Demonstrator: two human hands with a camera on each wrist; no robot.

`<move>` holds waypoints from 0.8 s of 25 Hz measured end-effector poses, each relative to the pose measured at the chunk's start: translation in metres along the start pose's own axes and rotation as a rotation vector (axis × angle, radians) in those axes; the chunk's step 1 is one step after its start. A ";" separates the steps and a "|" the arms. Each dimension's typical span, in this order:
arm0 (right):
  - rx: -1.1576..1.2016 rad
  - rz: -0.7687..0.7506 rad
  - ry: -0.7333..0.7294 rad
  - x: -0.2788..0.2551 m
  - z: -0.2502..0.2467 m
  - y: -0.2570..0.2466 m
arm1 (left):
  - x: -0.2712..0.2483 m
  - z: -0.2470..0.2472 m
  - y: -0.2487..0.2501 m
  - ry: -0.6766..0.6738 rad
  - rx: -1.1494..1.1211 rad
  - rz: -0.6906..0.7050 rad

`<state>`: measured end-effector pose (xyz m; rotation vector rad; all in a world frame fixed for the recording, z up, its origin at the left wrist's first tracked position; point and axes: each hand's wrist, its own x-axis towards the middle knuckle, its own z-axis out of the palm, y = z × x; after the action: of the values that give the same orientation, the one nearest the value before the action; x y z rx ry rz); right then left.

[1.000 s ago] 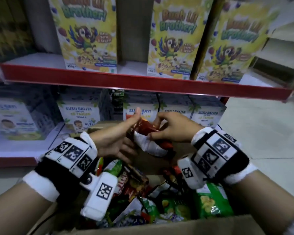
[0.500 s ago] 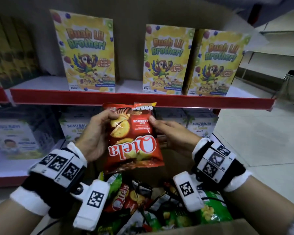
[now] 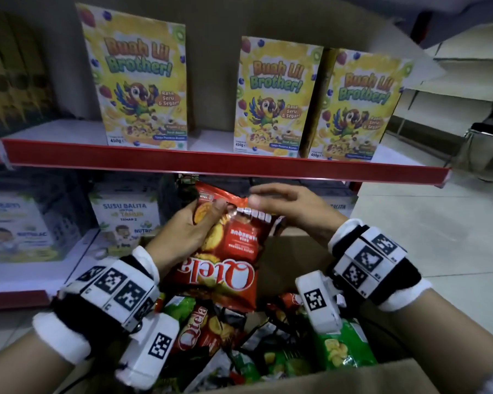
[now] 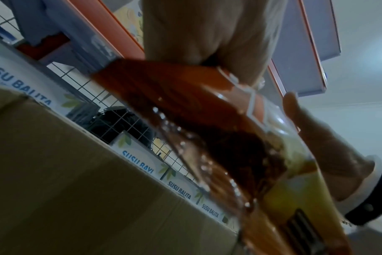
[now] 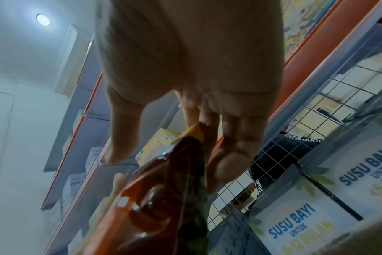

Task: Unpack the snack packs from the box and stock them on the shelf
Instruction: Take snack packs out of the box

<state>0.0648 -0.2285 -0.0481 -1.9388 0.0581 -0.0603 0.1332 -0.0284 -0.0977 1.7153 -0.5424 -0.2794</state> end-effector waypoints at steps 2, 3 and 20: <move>-0.062 0.007 -0.011 0.001 0.004 0.004 | 0.001 -0.002 0.003 0.082 0.073 0.014; -0.028 0.002 0.056 0.003 0.003 0.005 | 0.003 -0.005 0.005 0.174 0.091 0.020; 0.064 -0.059 0.092 -0.007 0.004 0.005 | 0.003 -0.005 0.021 0.236 -0.157 0.108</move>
<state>0.0580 -0.2264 -0.0538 -1.8732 0.0598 -0.1887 0.1341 -0.0281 -0.0758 1.5361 -0.4254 -0.0393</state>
